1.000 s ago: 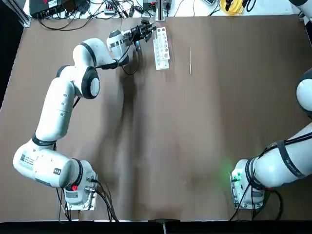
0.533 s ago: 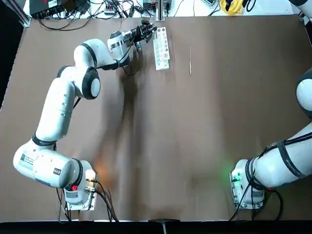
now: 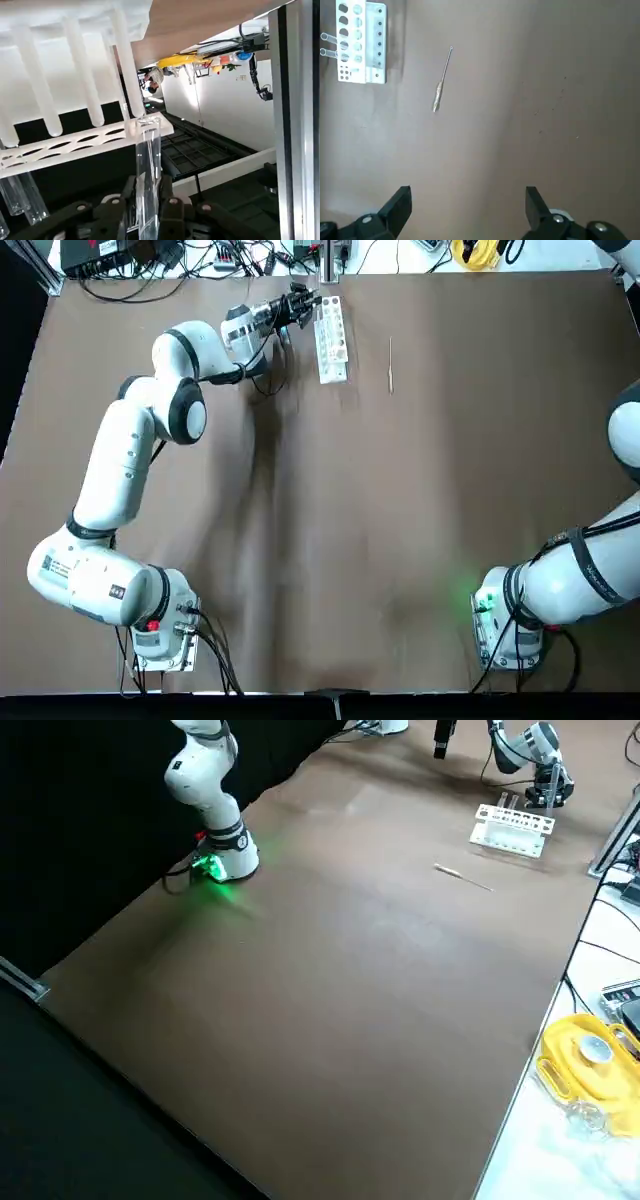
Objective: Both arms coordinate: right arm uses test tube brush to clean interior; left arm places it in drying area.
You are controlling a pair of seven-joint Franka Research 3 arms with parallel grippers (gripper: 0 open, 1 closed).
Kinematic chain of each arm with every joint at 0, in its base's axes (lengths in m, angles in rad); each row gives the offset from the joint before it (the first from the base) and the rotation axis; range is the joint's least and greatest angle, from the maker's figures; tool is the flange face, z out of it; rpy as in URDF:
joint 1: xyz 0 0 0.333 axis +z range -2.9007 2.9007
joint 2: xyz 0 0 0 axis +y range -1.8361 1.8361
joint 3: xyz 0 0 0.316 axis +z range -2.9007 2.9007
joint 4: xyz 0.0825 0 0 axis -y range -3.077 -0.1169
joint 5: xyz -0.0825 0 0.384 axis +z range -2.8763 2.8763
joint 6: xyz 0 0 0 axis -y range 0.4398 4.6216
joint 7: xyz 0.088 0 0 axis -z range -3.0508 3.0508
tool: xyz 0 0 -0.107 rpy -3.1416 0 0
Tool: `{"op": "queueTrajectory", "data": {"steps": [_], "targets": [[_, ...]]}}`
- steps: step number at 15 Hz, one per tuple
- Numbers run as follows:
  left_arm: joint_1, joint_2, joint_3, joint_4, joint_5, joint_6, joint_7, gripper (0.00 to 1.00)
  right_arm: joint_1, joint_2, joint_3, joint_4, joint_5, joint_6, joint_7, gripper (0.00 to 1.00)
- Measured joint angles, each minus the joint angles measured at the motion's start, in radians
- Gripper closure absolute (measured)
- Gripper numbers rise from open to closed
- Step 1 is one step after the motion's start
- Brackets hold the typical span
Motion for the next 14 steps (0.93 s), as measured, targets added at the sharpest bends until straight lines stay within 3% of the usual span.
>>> {"op": "queueTrajectory", "data": {"steps": [14], "targets": [[0.0,0.009,0.0,0.0,0.0,0.001,0.017,0.76,0.0,0.0,-0.001,0.0,0.0,0.0,0.0,0.0]]}}
